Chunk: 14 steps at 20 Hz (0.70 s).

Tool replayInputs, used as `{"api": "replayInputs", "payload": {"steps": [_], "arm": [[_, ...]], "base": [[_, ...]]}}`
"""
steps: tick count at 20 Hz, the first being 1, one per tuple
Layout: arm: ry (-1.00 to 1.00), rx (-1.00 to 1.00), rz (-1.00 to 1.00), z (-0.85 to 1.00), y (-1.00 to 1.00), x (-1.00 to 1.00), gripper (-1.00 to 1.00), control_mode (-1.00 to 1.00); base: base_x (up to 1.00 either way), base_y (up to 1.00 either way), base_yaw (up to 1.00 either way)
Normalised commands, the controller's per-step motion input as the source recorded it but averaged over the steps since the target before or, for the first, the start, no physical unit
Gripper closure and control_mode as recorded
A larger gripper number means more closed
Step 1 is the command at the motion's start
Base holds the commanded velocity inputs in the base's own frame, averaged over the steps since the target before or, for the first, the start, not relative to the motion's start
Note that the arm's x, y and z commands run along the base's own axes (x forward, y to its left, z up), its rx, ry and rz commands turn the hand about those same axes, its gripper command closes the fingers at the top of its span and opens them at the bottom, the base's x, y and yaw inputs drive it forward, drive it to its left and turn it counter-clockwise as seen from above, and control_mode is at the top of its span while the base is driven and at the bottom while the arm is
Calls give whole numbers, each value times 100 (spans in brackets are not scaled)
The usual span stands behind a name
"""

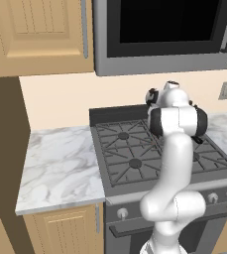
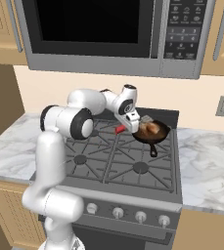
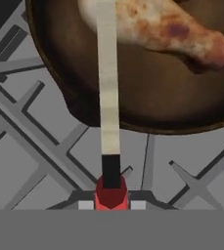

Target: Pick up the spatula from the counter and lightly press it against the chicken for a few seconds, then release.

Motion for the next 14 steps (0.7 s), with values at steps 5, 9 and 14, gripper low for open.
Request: {"api": "replayInputs", "payload": {"steps": [5, 9, 14], "arm": [[2, 2, 2, -9, -14, 16, 100, -100], [0, 3, 2, -3, -15, 1, 100, -100], [0, 4, 0, 0, -7, -13, 100, -100]], "base": [[0, 0, 0], [0, 0, 0], [0, 0, 0]]}}
